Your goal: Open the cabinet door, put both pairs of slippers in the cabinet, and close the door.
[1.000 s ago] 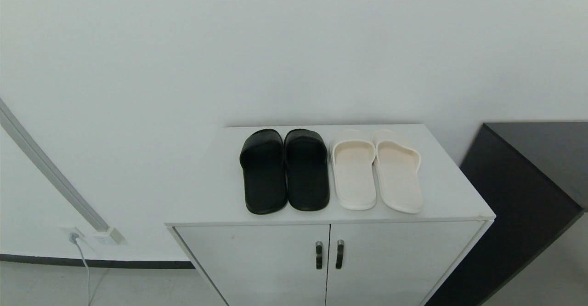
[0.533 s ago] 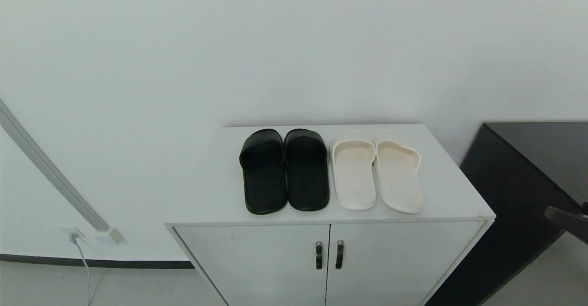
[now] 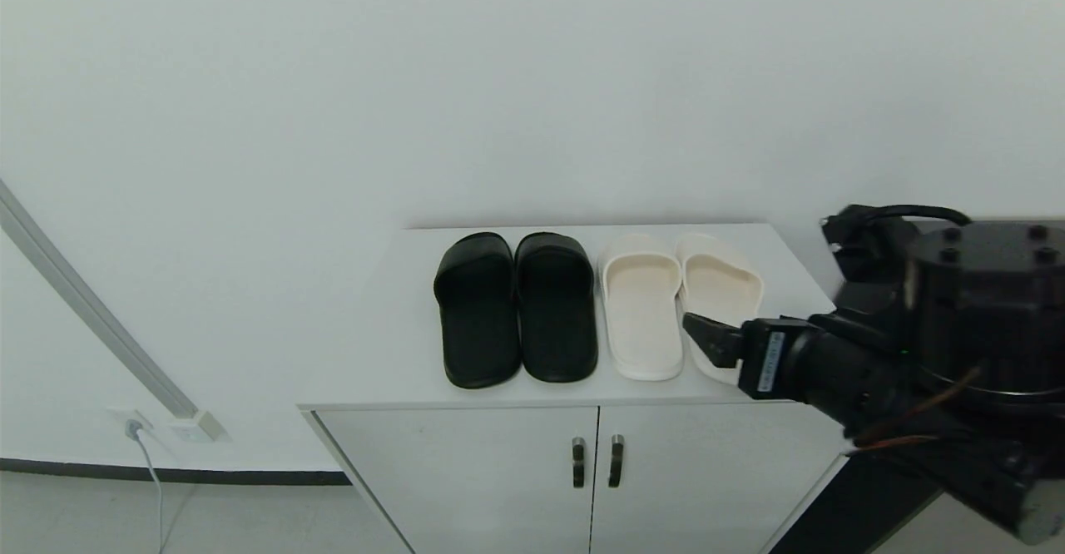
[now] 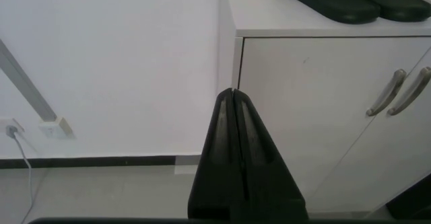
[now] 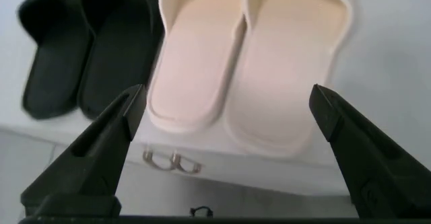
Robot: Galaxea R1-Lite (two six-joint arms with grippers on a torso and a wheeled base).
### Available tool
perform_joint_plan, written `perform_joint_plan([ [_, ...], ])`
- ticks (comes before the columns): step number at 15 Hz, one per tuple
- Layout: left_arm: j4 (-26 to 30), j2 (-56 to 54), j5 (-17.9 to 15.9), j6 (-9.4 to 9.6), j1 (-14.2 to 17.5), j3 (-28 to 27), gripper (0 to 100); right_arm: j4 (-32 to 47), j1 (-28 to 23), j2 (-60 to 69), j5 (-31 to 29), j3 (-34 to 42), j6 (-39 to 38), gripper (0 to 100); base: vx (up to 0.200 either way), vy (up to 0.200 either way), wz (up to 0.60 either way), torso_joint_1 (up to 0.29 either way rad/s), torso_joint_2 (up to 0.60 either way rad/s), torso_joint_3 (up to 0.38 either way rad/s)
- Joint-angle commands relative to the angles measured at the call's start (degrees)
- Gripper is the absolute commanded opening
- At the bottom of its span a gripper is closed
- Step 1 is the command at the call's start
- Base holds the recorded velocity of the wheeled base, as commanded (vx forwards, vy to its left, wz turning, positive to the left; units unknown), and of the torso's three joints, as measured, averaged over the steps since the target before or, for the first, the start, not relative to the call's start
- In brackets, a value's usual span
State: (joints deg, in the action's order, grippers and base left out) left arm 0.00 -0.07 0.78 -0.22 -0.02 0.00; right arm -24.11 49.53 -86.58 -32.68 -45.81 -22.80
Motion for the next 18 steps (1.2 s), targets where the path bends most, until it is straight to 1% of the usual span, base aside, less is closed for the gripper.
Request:
perform_joint_plan([
  [1,0.1,0.1,0.0,-0.04,0.0,0.0,0,-0.3,0.6,-10.2,-3.0,-6.2,-0.1,100,0.0,0.0,0.0,0.0,0.0,0.0],
  [2,0.1,0.1,0.0,-0.04,0.0,0.0,0,-0.2,0.1,-11.1,-3.3,-7.8,-0.1,100,0.0,0.0,0.0,0.0,0.0,0.0],
  [6,0.1,0.1,0.0,-0.04,0.0,0.0,0,-0.4,-5.1,-15.6,-4.9,-12.5,3.3,100,0.0,0.0,0.0,0.0,0.0,0.0],
  [8,0.1,0.1,0.0,0.13,0.0,0.0,0,-0.4,-6.5,-18.1,-4.8,-14.8,3.8,100,0.0,0.0,0.0,0.0,0.0,0.0],
  [10,0.1,0.1,-0.3,0.57,0.0,0.0,0,-0.4,-7.0,-20.3,-4.8,-18.0,5.7,100,0.0,0.0,0.0,0.0,0.0,0.0],
  [14,0.1,0.1,-0.3,0.48,0.0,0.0,0,-0.7,-8.1,-24.0,-4.8,-23.0,8.8,100,0.0,0.0,0.0,0.0,0.0,0.0],
  [18,0.1,0.1,-0.3,0.4,0.0,0.0,0,-1.2,-8.7,-26.7,-4.9,-25.5,9.5,100,0.0,0.0,0.0,0.0,0.0,0.0],
])
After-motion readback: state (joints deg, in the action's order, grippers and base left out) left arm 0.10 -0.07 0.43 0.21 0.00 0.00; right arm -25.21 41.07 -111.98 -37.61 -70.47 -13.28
